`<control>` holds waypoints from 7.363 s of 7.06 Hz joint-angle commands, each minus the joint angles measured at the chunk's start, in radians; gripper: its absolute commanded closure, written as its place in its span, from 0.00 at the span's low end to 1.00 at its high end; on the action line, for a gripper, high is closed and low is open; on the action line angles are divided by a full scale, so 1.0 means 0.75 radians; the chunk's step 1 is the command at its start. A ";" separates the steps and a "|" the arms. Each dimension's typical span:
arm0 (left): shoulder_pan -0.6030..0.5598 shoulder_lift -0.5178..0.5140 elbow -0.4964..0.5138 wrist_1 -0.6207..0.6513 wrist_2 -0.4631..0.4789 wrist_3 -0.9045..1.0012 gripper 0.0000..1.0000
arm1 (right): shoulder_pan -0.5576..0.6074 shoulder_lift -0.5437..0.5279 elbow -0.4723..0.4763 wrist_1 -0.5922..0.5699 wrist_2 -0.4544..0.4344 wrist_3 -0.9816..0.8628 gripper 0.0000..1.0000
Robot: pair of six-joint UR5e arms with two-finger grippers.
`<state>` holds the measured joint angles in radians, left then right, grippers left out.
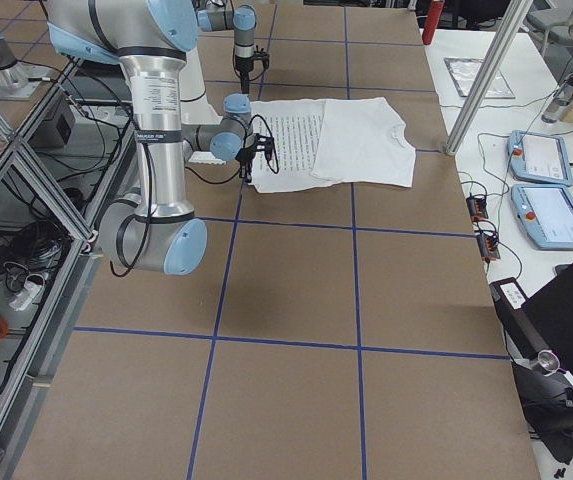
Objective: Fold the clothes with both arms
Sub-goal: 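Slide both grippers to the hem corners nearest the robot, then grasp the hem corners nearest the robot with both grippers, then lift both hem corners and fold them over toward the collar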
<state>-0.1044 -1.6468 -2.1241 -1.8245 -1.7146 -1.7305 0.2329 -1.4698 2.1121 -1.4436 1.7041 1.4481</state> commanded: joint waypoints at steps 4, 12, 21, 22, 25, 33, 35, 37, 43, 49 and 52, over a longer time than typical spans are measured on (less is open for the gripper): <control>0.029 -0.013 0.067 0.021 0.028 -0.002 0.16 | 0.023 0.008 0.000 0.000 0.002 0.000 1.00; 0.010 -0.064 0.110 0.021 0.049 -0.004 0.28 | 0.033 0.010 0.006 0.000 0.006 0.000 1.00; 0.004 -0.066 0.085 0.023 0.055 -0.004 0.83 | 0.043 0.008 0.006 0.000 0.008 -0.002 1.00; 0.004 -0.066 0.073 0.023 0.055 -0.012 0.93 | 0.045 0.008 0.006 0.000 0.006 -0.002 1.00; -0.022 -0.069 -0.029 0.027 0.038 -0.002 1.00 | 0.066 0.010 0.053 0.000 0.008 -0.002 1.00; -0.082 -0.058 -0.478 0.397 -0.131 0.101 1.00 | 0.211 -0.169 0.378 0.000 0.476 -0.018 1.00; 0.016 -0.060 -0.603 0.469 -0.207 0.086 1.00 | 0.213 -0.172 0.417 0.000 0.660 -0.012 1.00; 0.068 -0.054 -0.647 0.510 -0.207 0.035 1.00 | 0.254 -0.184 0.471 0.000 0.728 -0.018 1.00; -0.342 -0.099 -0.500 0.547 -0.282 0.161 1.00 | 0.609 0.141 0.139 -0.006 0.732 -0.116 1.00; -0.856 -0.324 -0.013 0.512 -0.352 0.437 1.00 | 0.765 0.529 -0.330 0.000 0.630 -0.306 1.00; -0.883 -0.324 0.254 0.188 -0.350 0.467 1.00 | 0.818 0.726 -0.633 0.004 0.608 -0.386 1.00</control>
<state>-0.7538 -1.8896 -2.0203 -1.5768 -1.9769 -1.3863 0.8305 -0.9921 1.7417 -1.4419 2.1662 1.1900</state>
